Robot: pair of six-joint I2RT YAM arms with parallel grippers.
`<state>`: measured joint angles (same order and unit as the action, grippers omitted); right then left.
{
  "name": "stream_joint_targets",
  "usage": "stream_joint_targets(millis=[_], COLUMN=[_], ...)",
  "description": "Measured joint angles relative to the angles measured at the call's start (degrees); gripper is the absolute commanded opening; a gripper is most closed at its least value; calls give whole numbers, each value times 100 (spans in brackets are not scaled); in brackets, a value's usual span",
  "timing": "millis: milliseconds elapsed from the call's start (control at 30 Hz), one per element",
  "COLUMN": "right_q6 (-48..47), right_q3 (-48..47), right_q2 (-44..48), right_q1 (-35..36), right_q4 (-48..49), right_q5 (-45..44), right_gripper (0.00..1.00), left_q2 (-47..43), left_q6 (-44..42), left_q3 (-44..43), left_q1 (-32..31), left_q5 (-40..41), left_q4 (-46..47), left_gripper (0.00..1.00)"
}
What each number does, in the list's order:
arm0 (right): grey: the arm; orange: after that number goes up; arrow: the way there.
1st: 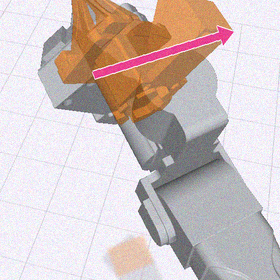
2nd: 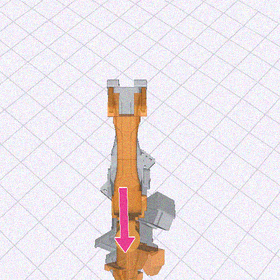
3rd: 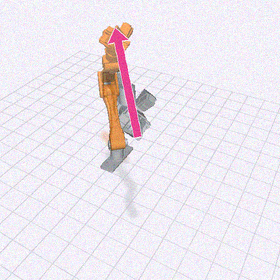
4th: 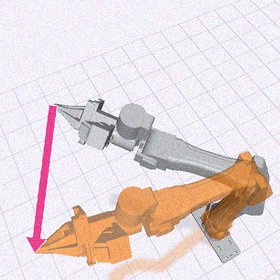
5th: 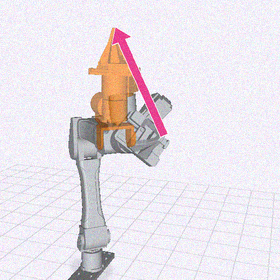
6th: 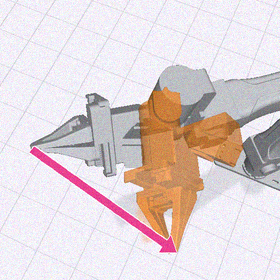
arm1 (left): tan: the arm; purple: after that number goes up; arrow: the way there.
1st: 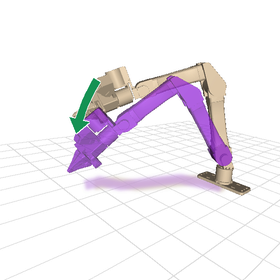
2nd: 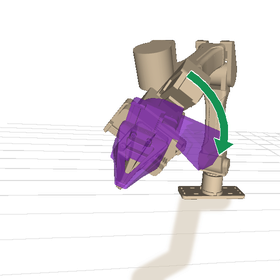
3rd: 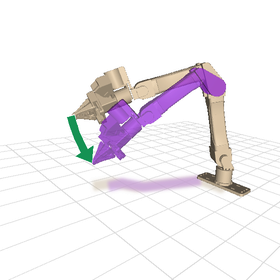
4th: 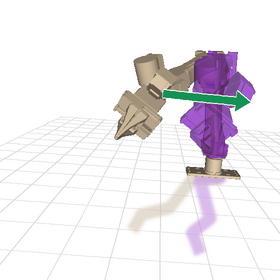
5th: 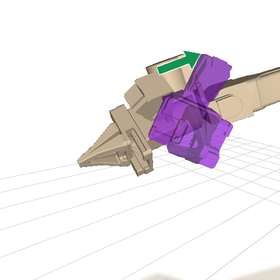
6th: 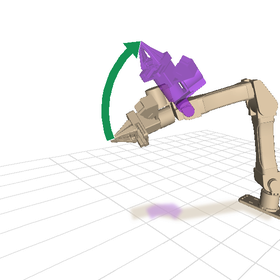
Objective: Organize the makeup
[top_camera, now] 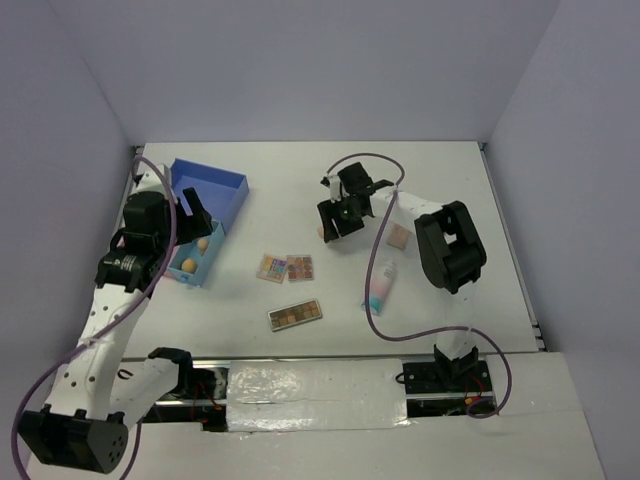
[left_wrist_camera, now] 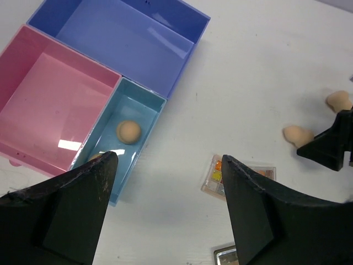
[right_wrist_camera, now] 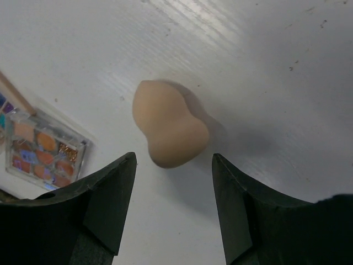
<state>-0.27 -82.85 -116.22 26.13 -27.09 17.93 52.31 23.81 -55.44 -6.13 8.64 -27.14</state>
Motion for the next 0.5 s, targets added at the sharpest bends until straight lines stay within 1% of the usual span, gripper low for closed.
stream_joint_targets(millis=[133,233,267,333,400,500], right_q6=[164,254,282,299,295,203], right_q3=[-42,-192,-247,-289,-306,-308], right_q2=[-118,-251,-299,-330,-334,-332], right_q1=[0,-2,0,9,17,33], right_q4=[59,98,120,138,138,149], right_q5=[-234,-278,-275,-273,-275,-260], right_gripper=[60,50,42,35,22,18], left_q2=[-299,-448,-481,-535,-621,-802], left_q6=[61,90,116,184,219,328], left_q3=[50,50,52,55,90,203], left_q1=[0,0,0,0,0,0], left_q5=[2,7,7,7,7,2], left_q4=[-63,-114,-138,-175,-205,-247], left_gripper=[90,89,89,89,89,89])
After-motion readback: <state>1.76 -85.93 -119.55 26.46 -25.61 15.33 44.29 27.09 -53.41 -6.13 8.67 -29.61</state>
